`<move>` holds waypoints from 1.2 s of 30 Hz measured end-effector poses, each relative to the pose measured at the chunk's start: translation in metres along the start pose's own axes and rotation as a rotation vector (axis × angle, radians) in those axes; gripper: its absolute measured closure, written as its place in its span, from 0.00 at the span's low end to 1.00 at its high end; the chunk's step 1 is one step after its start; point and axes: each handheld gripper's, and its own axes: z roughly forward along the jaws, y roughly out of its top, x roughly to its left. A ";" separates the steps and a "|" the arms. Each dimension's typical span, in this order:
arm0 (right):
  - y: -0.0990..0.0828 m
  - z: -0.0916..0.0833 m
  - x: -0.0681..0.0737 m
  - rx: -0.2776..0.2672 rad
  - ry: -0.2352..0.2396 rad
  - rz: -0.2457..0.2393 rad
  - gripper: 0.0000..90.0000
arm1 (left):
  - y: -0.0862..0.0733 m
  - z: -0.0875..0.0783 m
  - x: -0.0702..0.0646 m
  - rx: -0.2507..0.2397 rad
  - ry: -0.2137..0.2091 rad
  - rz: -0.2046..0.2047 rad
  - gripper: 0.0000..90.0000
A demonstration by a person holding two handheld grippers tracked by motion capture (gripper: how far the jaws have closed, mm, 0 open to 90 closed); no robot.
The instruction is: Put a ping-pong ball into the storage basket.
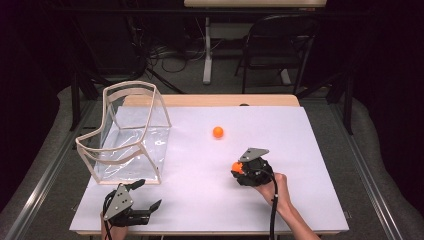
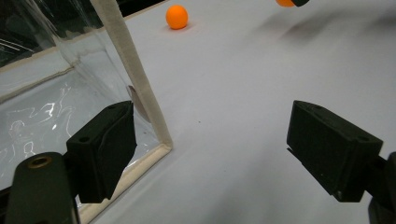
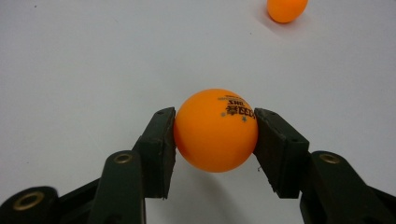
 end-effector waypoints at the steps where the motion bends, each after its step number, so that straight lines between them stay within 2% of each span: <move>1: 0.001 0.001 0.000 0.000 0.001 -0.002 0.55 | 0.000 0.000 0.000 0.000 0.000 0.000 0.18; 20: 0.018 0.014 0.010 -0.012 0.038 -0.024 0.55 | 0.000 -0.001 0.000 0.000 0.001 -0.004 0.18; 36: 0.034 0.029 0.026 -0.012 0.072 -0.057 0.55 | 0.000 -0.001 0.001 -0.004 0.000 -0.005 0.18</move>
